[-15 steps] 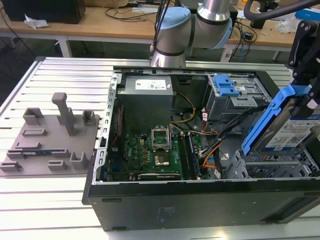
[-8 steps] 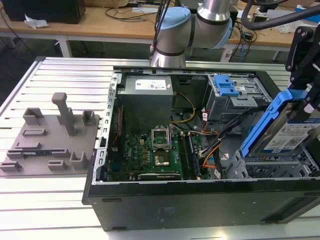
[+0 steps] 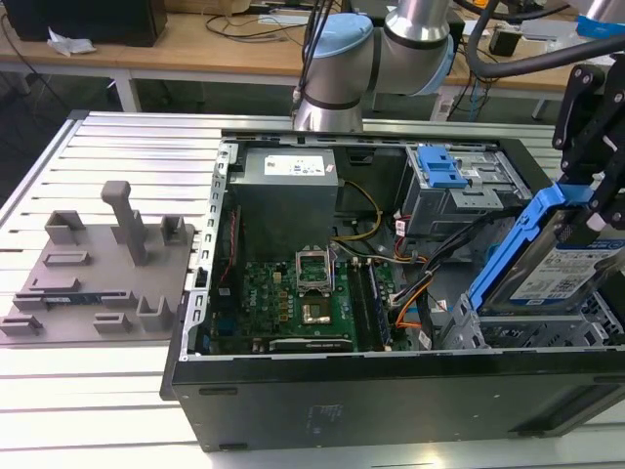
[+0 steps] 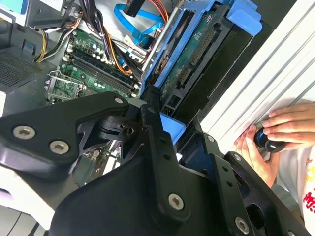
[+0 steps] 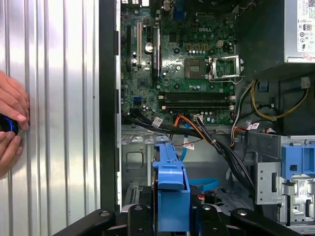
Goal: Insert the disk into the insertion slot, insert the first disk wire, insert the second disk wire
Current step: 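Insert the disk into the insertion slot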
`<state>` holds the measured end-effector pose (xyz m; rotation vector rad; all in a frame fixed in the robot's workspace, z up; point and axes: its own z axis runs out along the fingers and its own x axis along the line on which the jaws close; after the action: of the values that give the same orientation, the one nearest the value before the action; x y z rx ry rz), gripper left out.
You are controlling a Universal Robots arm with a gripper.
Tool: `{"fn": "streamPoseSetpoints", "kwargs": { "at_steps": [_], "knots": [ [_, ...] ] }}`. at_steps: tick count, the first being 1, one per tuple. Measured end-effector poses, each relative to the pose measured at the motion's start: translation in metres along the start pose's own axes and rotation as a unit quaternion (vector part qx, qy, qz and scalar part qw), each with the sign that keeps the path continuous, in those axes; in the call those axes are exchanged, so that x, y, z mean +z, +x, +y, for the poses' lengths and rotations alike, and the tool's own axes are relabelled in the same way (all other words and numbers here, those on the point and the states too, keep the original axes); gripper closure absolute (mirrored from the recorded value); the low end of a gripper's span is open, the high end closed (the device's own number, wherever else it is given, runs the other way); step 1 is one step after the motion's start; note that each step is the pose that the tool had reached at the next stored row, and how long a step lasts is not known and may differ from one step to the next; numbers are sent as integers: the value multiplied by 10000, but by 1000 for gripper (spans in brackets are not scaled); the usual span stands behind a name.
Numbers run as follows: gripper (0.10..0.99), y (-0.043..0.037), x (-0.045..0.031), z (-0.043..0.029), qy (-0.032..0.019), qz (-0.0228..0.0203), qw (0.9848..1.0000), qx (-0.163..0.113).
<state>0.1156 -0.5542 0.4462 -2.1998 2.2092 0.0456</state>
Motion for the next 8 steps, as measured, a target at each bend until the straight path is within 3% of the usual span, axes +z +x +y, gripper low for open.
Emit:
{"fn": "streamPoseSetpoints", "kwargs": {
  "at_steps": [5,8],
  "knots": [
    [722,8,81,-1,-1,0,10000,0],
    [722,17,186,-1,-2,0,10000,0]
  ]
}}
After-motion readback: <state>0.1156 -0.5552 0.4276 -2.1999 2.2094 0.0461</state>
